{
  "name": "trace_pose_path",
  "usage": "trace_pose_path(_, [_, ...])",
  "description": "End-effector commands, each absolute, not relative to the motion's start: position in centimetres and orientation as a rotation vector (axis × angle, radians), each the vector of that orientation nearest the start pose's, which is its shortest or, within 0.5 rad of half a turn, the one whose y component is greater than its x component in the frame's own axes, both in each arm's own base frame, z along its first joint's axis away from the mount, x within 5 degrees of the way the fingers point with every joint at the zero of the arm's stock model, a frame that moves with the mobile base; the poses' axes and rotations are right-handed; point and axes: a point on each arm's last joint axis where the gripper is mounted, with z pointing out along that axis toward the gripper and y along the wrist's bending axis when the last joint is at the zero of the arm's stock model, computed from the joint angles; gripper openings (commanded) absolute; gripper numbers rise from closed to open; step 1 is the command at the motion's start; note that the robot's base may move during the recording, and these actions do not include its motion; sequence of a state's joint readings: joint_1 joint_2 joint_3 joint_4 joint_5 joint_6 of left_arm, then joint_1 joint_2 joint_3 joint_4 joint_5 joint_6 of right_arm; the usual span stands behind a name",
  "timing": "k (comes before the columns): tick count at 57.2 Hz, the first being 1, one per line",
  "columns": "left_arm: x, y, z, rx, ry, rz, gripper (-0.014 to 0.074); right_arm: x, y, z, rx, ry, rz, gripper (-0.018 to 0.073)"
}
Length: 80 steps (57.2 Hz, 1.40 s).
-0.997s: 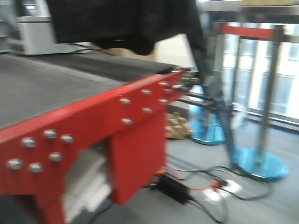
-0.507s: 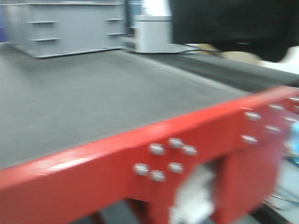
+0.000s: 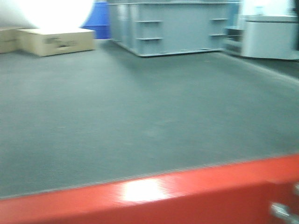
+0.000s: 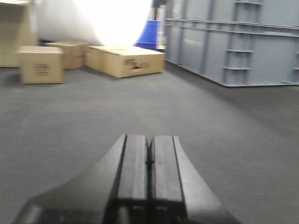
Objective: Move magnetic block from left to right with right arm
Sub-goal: 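Turn the base to face the mat near the cardboard boxes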
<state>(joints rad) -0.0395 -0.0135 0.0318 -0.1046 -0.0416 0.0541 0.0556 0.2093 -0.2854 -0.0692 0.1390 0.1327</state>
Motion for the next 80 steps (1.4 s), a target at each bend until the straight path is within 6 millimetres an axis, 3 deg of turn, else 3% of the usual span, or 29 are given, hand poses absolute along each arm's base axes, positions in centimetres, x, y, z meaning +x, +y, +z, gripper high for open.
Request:
trace_pose_path(1, [5.49, -0.11, 21.26, -0.021, 1.374, -0.074, -0.0126, 6.63, 0.28, 30.13, 0.004, 1.445, 0.076, 0.0293])
trace_pose_path(80, [5.49, -0.11, 21.26, -0.021, 1.374, -0.074, -0.0126, 6.63, 0.28, 30.13, 0.004, 1.445, 0.076, 0.0293])
